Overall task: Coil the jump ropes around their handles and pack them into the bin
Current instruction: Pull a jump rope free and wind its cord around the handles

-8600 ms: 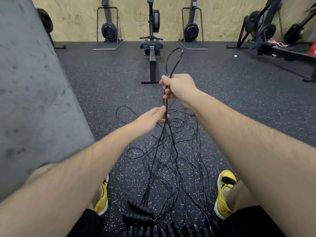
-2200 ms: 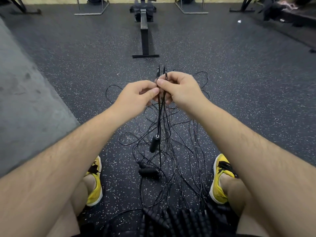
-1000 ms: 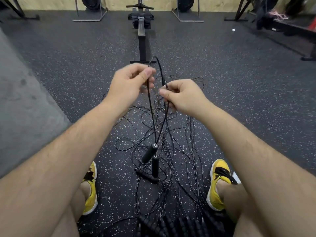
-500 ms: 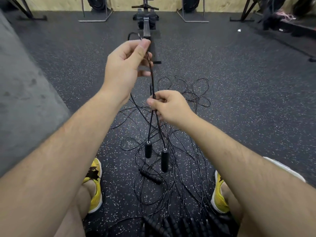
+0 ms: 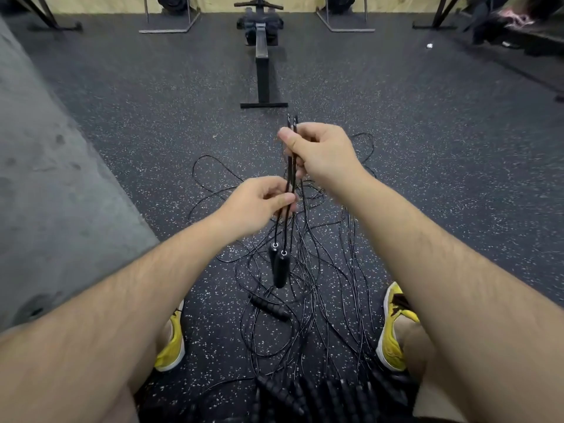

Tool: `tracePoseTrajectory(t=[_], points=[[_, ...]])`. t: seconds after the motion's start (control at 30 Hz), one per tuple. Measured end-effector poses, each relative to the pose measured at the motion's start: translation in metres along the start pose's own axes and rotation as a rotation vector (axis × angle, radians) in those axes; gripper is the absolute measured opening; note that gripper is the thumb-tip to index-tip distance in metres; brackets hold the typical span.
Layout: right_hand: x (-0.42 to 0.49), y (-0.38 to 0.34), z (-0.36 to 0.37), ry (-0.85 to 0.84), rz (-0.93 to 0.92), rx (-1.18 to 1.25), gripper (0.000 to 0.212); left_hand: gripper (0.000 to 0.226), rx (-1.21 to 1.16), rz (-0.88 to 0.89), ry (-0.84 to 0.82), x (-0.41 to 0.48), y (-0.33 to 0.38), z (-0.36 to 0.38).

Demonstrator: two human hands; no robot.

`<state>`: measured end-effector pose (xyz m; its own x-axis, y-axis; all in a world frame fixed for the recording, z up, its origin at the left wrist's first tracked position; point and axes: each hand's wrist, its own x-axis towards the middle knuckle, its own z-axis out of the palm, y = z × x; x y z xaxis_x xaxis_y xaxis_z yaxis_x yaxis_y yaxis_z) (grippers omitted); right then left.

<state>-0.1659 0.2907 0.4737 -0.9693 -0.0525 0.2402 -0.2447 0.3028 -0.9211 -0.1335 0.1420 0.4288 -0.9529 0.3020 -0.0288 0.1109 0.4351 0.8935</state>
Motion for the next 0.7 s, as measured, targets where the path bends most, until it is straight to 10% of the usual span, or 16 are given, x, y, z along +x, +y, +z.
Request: tracePoseTrajectory(t=[0.27, 0.7], points=[[-0.038, 0.026, -0.017, -0.465, 0.173, -0.283, 0.027, 0.016, -0.108, 0.124, 0.215, 0.019, 0.022, -0.017], [-0.027, 0.014, -0.005, -0.304, 0.135, -0.198, 0.008, 0.046, -0.087, 0.008, -0.126, 0.005, -0.016, -0.016]])
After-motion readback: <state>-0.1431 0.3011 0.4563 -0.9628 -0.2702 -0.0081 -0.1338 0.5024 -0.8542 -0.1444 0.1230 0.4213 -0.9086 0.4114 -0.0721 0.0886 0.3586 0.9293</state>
